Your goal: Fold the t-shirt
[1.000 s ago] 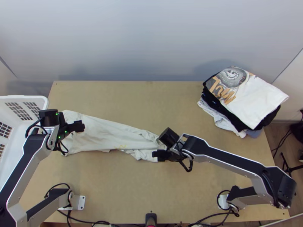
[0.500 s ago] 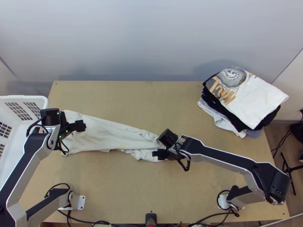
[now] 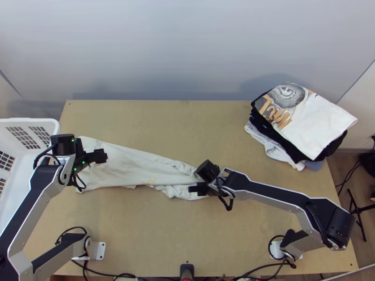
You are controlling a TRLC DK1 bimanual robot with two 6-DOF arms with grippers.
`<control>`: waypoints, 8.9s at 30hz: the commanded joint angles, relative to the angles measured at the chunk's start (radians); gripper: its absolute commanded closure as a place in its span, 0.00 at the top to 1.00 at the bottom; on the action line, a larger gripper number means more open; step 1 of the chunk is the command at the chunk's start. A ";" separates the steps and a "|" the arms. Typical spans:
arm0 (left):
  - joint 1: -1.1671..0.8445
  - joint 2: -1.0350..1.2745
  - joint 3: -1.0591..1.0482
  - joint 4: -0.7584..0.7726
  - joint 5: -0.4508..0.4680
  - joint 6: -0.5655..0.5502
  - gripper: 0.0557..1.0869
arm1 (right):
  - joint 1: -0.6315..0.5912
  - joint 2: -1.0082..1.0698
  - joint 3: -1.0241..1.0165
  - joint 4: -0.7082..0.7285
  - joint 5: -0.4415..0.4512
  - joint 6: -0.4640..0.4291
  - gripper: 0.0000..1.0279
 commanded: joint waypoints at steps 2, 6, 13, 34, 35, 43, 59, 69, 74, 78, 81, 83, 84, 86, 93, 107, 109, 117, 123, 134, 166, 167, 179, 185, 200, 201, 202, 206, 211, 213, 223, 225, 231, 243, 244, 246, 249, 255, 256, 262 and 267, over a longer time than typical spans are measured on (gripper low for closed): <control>-0.001 0.001 0.005 -0.017 0.000 0.018 0.96 | -0.002 0.009 -0.008 -0.004 0.004 -0.011 0.29; -0.001 0.018 0.007 -0.029 0.000 0.032 0.96 | 0.002 0.009 -0.016 -0.007 0.007 -0.033 0.16; 0.005 0.130 0.036 -0.204 0.000 0.144 0.96 | 0.005 -0.014 -0.017 -0.004 0.052 -0.057 0.03; 0.077 0.271 -0.064 -0.031 -0.024 0.302 0.05 | -0.039 -0.209 -0.071 0.019 0.090 -0.120 0.03; 0.083 0.285 -0.044 -0.033 -0.021 0.295 0.03 | -0.045 -0.225 -0.074 0.018 0.089 -0.125 0.03; 0.125 0.371 0.312 -0.062 -0.012 0.055 0.03 | -0.136 -0.324 -0.060 0.059 0.090 -0.198 0.03; 0.032 0.448 0.616 -0.514 0.034 -0.018 0.03 | -0.192 -0.403 -0.008 -0.077 0.063 -0.254 0.03; -0.231 0.104 0.472 -0.916 0.379 0.246 0.03 | -0.245 -0.407 -0.053 -0.080 0.061 -0.258 0.03; -0.497 -0.025 0.282 -0.925 0.377 0.213 0.03 | -0.275 -0.370 -0.056 -0.071 0.055 -0.258 0.03; -0.630 0.034 0.148 -0.905 0.391 0.137 0.03 | -0.292 -0.357 -0.067 -0.071 0.052 -0.260 0.03; -0.649 0.083 0.110 -0.881 0.473 0.144 0.19 | -0.297 -0.353 -0.077 -0.066 0.052 -0.263 0.03; -0.652 0.090 0.110 -0.878 0.499 0.179 0.71 | -0.300 -0.352 -0.085 -0.054 0.052 -0.270 0.03; -0.652 0.093 0.117 -0.879 0.500 0.193 0.85 | -0.303 -0.352 -0.090 -0.040 0.052 -0.270 0.03; -0.630 0.095 0.150 -0.861 0.502 0.225 0.96 | -0.309 -0.350 -0.094 -0.034 0.052 -0.272 0.03; -0.247 0.233 0.314 -0.638 0.591 0.205 0.96 | -0.312 -0.335 -0.103 -0.007 0.050 -0.270 0.03; 0.163 0.865 0.697 -0.322 0.204 0.219 0.63 | -0.312 -0.300 -0.096 0.027 0.050 -0.270 0.03; 0.198 0.903 0.723 -0.315 0.184 0.251 0.57 | -0.312 -0.300 -0.093 0.027 0.050 -0.269 0.03; 0.206 0.965 0.717 -0.309 0.143 0.292 0.57 | -0.304 -0.297 -0.093 0.041 0.050 -0.261 0.03; 0.143 0.900 0.613 -0.244 0.143 0.300 0.03 | -0.304 -0.291 -0.083 0.046 0.050 -0.258 0.03; 0.062 0.844 0.799 -0.267 0.152 0.124 0.03 | -0.392 -0.238 0.021 0.099 0.050 -0.257 0.03; 0.060 0.667 0.449 -0.809 0.405 0.383 0.03 | -0.380 -0.324 0.088 -0.224 -0.167 -0.195 0.03; 0.043 0.660 0.430 -0.812 0.414 0.400 0.03 | -0.380 -0.318 0.091 -0.221 -0.167 -0.195 0.03; -0.122 0.567 0.433 -0.850 0.506 0.581 0.88 | -0.401 -0.246 0.084 -0.189 -0.166 -0.212 0.03; 0.031 0.704 0.687 -0.689 0.640 0.321 0.95 | -0.407 -0.246 0.064 -0.162 -0.166 -0.224 0.03; 0.148 0.930 0.863 -0.465 0.344 0.142 0.75 | -0.416 -0.246 0.047 -0.119 -0.166 -0.229 0.03; 0.146 0.930 0.858 -0.460 0.344 0.137 0.72 | -0.416 -0.246 0.047 -0.119 -0.166 -0.229 0.03; 0.143 0.930 0.854 -0.459 0.344 0.137 0.69 | -0.416 -0.246 0.047 -0.116 -0.166 -0.229 0.03; 0.132 0.925 0.840 -0.427 0.344 0.114 0.47 | -0.416 -0.246 0.044 -0.102 -0.166 -0.229 0.03; 0.115 0.930 0.837 -0.419 0.342 0.111 0.44 | -0.415 -0.246 0.042 -0.097 -0.166 -0.226 0.03; 0.109 0.936 0.834 -0.419 0.342 0.110 0.44 | -0.416 -0.246 0.044 -0.097 -0.166 -0.227 0.03; 0.098 0.948 0.815 -0.419 0.338 0.107 0.44 | -0.418 -0.246 0.045 -0.097 -0.166 -0.227 0.03; 0.098 0.948 0.811 -0.419 0.339 0.099 0.40 | -0.418 -0.246 0.045 -0.096 -0.166 -0.227 0.03; 0.080 0.931 0.756 -0.388 0.339 0.085 0.19 | -0.418 -0.245 0.045 -0.066 -0.166 -0.223 0.03; 0.135 0.816 0.772 -0.267 0.373 -0.163 0.04 | -0.538 -0.281 0.042 -0.063 -0.166 -0.227 0.03; 0.141 0.801 0.775 -0.258 0.374 -0.176 0.03 | -0.556 -0.292 0.039 -0.063 -0.166 -0.226 0.03; 0.148 0.790 0.775 -0.256 0.374 -0.182 0.04 | -0.576 -0.303 0.035 -0.063 -0.166 -0.226 0.03; 0.148 0.791 0.768 -0.278 0.373 -0.146 0.04 | -0.579 -0.312 0.033 -0.063 -0.166 -0.226 0.03; 0.118 0.793 0.756 -0.362 0.370 -0.030 0.61 | -0.571 -0.311 0.036 -0.066 -0.166 -0.223 0.03; 0.108 0.802 0.756 -0.407 0.370 0.005 0.70 | -0.570 -0.311 0.036 -0.066 -0.166 -0.223 0.03; 0.089 0.819 0.690 -0.414 0.328 0.041 0.70 | -0.561 -0.311 0.039 -0.066 -0.166 -0.223 0.03; 0.094 0.828 0.674 -0.375 0.328 0.042 0.70 | -0.559 -0.312 0.041 -0.066 -0.166 -0.226 0.03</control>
